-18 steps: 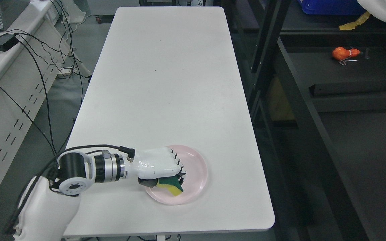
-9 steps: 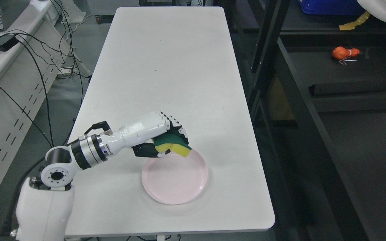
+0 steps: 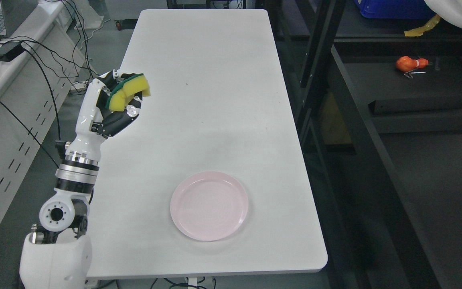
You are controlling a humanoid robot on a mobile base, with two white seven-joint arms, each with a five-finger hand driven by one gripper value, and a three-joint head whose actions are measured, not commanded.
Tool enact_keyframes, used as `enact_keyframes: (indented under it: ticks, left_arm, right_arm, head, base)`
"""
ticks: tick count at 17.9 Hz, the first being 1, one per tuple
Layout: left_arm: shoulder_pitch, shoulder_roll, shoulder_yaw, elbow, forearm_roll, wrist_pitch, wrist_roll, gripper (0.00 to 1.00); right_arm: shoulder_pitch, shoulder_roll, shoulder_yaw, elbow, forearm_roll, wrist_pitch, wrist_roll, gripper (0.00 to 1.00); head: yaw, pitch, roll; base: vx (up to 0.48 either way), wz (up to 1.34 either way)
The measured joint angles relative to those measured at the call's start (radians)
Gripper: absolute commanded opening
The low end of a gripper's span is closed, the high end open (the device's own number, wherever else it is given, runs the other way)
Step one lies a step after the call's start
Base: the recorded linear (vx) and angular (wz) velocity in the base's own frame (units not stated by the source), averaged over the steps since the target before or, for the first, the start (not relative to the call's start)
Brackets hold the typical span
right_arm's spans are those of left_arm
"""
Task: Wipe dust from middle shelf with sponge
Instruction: 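Lift the sponge off the plate with the left hand, then hold the sponge in the left hand while turning toward the shelving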
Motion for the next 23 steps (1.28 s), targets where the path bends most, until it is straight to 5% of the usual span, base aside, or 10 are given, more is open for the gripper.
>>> enact_keyframes:
  ticks: [6,23]
  left_arm:
    - [0.046,-0.025,0.022,-0.028,0.076,0.025,0.133,0.01]
    - [0.196,-0.051,-0.03,-0.058,0.121,-0.065,0.142,0.01]
  right_arm:
    - [0.0,0.0,0.0,0.0,0.0,0.0,0.0,1.0]
    - [0.0,0.0,0.0,0.0,0.0,0.0,0.0,1.0]
  head:
    - [0.0,0.0,0.0]
    - [0.0,0.0,0.0]
  base:
    - [-0.116,0.01]
    - [-0.138,-0.18]
